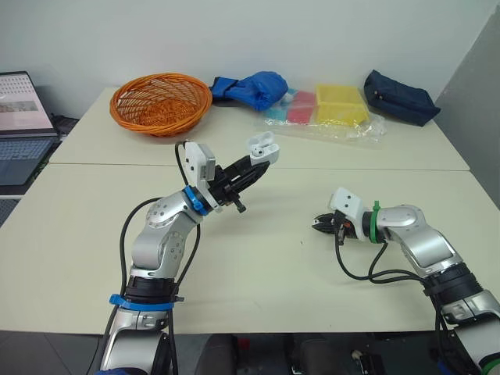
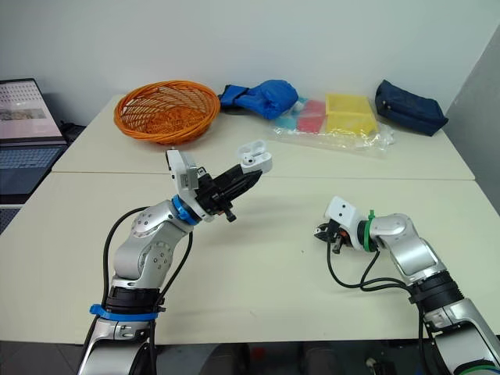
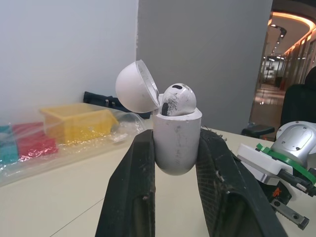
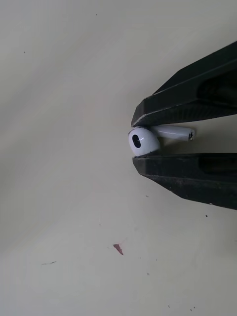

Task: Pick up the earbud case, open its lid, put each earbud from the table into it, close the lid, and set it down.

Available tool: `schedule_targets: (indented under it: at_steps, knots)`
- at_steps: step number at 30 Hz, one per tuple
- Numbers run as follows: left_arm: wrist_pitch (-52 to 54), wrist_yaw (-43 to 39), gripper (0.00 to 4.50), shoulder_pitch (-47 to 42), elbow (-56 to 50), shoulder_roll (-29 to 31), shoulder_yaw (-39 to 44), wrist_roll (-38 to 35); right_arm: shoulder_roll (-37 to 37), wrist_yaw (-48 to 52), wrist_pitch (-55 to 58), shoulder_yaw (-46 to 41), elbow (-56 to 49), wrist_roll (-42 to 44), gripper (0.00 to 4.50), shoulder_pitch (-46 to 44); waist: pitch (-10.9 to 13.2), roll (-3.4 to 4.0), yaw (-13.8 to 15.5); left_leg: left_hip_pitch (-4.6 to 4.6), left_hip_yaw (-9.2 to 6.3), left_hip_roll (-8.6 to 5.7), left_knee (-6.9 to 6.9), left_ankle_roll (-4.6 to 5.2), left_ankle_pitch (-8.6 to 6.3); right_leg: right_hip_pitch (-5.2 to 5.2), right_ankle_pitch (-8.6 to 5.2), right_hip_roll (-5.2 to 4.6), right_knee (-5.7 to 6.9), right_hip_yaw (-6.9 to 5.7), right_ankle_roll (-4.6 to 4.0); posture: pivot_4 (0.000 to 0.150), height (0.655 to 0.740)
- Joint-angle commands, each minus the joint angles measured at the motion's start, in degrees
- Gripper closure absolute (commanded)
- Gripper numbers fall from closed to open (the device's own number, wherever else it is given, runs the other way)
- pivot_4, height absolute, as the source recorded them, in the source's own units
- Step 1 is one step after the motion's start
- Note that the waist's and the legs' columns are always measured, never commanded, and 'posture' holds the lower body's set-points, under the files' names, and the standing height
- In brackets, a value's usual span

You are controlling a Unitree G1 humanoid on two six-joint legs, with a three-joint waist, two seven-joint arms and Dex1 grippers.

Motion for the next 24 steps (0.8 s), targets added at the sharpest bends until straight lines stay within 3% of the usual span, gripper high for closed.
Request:
schedule_targets:
  at_steps: [1,8,11,16,24]
  knots:
    - [-0.89,-0.66,3.74,-0.45,-1.75,-0.07,-0.32,-0.57,-2.4,-0.05,1.42,-2.96,-2.25,-0.27,4.08,2.07,0.0,0.0,0.09,0.0,0.0,0.0,0.0,0.0,0.0,0.0,0.01,-0.01,0.0,0.0,0.0,0.15,0.74]
    - [-1.13,-1.21,3.74,0.4,-1.81,-0.29,-0.5,-0.75,-13.71,4.02,9.4,-13.99,-18.19,6.6,4.08,14.96,0.0,0.02,1.54,-0.12,0.06,-0.01,-0.04,0.0,-0.01,-0.03,-0.01,-0.11,-0.16,-0.02,0.02,0.15,0.74]
    - [-0.95,-0.93,3.74,2.1,-2.7,-0.59,-0.55,-0.97,-21.85,8.21,10.47,-21.27,-21.89,7.82,4.08,26.03,-0.02,0.07,1.52,-0.06,0.04,-0.05,-0.04,-0.01,-0.01,-0.01,-0.01,-0.09,-0.13,0.0,0.03,0.15,0.74]
    - [-0.61,-0.65,3.74,3.44,-4.58,-0.51,-0.86,-1.04,-25.57,8.36,6.02,-23.13,-18.25,5.69,4.08,33.77,-0.01,0.04,1.01,0.05,0.08,0.03,0.01,0.0,0.0,-0.01,0.08,0.01,-0.08,0.07,-0.04,0.15,0.74]
    - [0.37,-0.08,3.74,4.92,-5.86,0.16,-0.48,-1.34,-26.47,6.63,2.38,-22.05,-10.55,1.82,4.08,33.64,-0.03,0.02,0.57,0.8,0.05,-0.02,0.02,0.0,0.0,0.72,-0.08,-0.01,-0.15,0.11,-0.4,0.15,0.74]
